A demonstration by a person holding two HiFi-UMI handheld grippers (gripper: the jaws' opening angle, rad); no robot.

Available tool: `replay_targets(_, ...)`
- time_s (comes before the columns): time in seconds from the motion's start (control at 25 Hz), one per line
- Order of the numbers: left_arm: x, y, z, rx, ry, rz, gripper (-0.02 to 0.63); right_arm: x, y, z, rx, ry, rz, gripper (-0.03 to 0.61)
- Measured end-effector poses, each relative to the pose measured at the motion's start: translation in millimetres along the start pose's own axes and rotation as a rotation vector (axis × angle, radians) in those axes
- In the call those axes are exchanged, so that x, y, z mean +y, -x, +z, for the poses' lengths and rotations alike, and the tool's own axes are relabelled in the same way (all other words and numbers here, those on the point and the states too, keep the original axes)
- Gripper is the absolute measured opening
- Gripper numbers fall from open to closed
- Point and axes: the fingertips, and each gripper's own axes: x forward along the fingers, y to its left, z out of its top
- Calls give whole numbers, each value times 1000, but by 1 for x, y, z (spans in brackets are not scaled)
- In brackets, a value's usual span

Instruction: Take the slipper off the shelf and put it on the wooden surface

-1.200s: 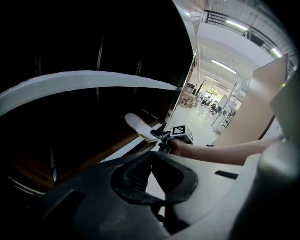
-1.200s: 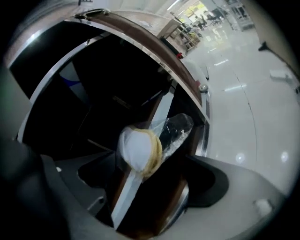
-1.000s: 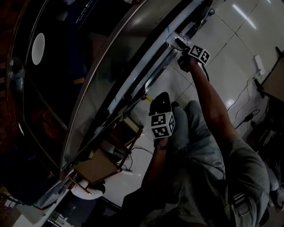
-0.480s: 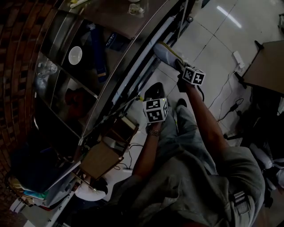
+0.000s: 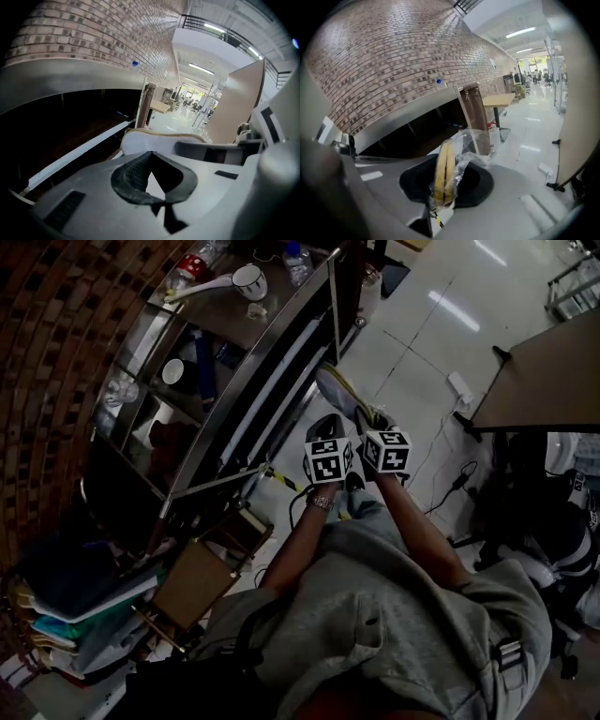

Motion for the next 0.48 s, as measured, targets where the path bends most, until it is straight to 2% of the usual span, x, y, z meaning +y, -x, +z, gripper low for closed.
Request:
replay_targets(0.12,-15,13,4,-19,-20,11,4,-5,15,12,-21,-15,18,61)
replay_targets(0.32,-9,32,14,-61,20,69,3,0,24,16,-8,-6,69,63)
replay_targets(0.48,3,55,4,-70,59,137,3,21,26,6,40,40,143,62)
